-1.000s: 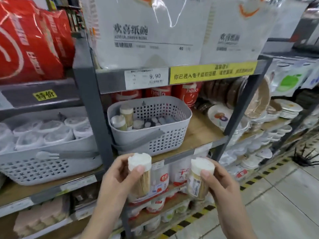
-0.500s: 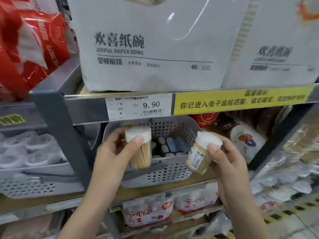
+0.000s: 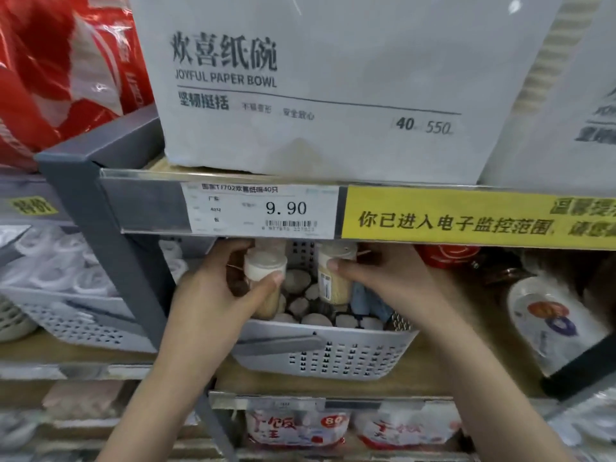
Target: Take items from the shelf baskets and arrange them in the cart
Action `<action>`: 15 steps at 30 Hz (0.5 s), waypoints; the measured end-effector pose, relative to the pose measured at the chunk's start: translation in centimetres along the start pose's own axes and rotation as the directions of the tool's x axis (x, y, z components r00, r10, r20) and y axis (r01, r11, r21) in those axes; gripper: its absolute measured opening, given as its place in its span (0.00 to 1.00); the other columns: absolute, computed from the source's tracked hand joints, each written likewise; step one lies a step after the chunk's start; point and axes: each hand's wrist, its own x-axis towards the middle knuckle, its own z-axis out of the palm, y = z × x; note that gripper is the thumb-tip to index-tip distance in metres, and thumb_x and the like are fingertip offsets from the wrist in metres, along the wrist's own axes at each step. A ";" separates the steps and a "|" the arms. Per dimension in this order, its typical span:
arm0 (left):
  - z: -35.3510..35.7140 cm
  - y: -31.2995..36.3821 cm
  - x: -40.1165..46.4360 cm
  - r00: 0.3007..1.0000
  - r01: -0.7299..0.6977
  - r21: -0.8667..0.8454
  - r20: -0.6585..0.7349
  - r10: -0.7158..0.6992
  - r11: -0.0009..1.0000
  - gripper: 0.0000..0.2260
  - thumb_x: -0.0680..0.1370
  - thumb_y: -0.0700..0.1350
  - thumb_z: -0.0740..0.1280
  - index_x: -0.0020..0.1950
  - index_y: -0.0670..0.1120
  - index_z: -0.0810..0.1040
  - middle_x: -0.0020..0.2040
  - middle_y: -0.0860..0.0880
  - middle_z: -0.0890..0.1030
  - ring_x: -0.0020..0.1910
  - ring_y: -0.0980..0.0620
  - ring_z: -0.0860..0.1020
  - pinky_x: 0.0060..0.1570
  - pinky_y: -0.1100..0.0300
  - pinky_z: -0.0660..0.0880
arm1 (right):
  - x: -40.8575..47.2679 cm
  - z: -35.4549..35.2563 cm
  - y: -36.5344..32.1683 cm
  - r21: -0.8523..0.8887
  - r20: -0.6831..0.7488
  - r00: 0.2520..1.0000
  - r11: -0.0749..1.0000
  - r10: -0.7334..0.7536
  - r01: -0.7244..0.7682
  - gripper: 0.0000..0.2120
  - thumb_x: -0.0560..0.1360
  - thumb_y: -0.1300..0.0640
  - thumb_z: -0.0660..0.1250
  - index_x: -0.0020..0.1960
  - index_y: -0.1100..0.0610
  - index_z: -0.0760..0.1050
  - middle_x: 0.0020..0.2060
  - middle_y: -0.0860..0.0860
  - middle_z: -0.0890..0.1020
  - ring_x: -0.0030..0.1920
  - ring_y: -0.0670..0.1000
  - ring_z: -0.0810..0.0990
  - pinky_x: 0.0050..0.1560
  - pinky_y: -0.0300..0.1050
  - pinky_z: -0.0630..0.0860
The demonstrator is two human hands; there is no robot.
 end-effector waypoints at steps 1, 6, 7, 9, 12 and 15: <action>0.2 -0.2 0.0 1.000 -0.012 0.066 -0.013 0.013 0.998 0.20 0.69 0.58 0.71 0.58 0.54 0.76 0.46 0.63 0.77 0.42 0.62 0.75 0.39 0.74 0.68 | 0.7 0.3 0.1 -0.035 0.060 0.998 0.999 0.008 -0.006 0.15 0.68 0.51 0.77 0.48 0.40 0.74 0.43 0.28 0.74 0.40 0.24 0.72 0.41 0.16 0.64; 1.0 -0.3 0.0 1.000 -0.025 0.231 0.021 0.021 0.973 0.17 0.67 0.53 0.75 0.54 0.51 0.79 0.44 0.55 0.81 0.41 0.57 0.76 0.35 0.70 0.67 | 4.7 1.1 0.8 -0.180 0.356 0.926 0.981 0.127 -0.066 0.23 0.70 0.45 0.73 0.64 0.45 0.74 0.54 0.38 0.77 0.54 0.39 0.75 0.50 0.25 0.68; 1.0 -0.1 0.2 0.999 0.000 0.248 0.032 -0.008 0.969 0.17 0.67 0.53 0.74 0.53 0.51 0.78 0.43 0.54 0.82 0.42 0.54 0.78 0.35 0.65 0.69 | 5.5 1.4 1.1 -0.205 0.414 0.896 0.975 0.164 -0.083 0.24 0.71 0.45 0.72 0.65 0.46 0.72 0.59 0.42 0.77 0.58 0.44 0.75 0.58 0.34 0.71; 1.2 0.2 0.9 0.997 0.046 0.290 0.049 -0.063 0.956 0.17 0.67 0.56 0.72 0.52 0.52 0.77 0.43 0.52 0.83 0.44 0.50 0.80 0.38 0.60 0.71 | 6.9 2.2 1.8 -0.223 0.485 0.847 0.967 0.216 -0.119 0.25 0.73 0.47 0.70 0.68 0.49 0.71 0.65 0.48 0.75 0.63 0.51 0.74 0.67 0.50 0.69; 2.1 0.6 1.9 0.990 0.077 0.349 0.088 -0.114 0.934 0.17 0.68 0.56 0.72 0.54 0.51 0.76 0.49 0.50 0.83 0.49 0.48 0.79 0.40 0.60 0.69 | 8.5 3.7 2.2 -0.262 0.610 0.743 0.955 0.274 -0.137 0.22 0.78 0.54 0.65 0.70 0.56 0.69 0.71 0.54 0.69 0.69 0.55 0.68 0.72 0.54 0.62; 3.2 0.6 2.6 0.981 0.077 0.406 0.133 -0.142 0.911 0.18 0.69 0.55 0.71 0.56 0.50 0.76 0.51 0.48 0.82 0.51 0.46 0.79 0.40 0.60 0.66 | 9.4 4.6 2.5 -0.248 0.645 0.716 0.959 0.267 -0.134 0.21 0.81 0.59 0.58 0.73 0.62 0.64 0.73 0.56 0.65 0.72 0.56 0.64 0.73 0.53 0.59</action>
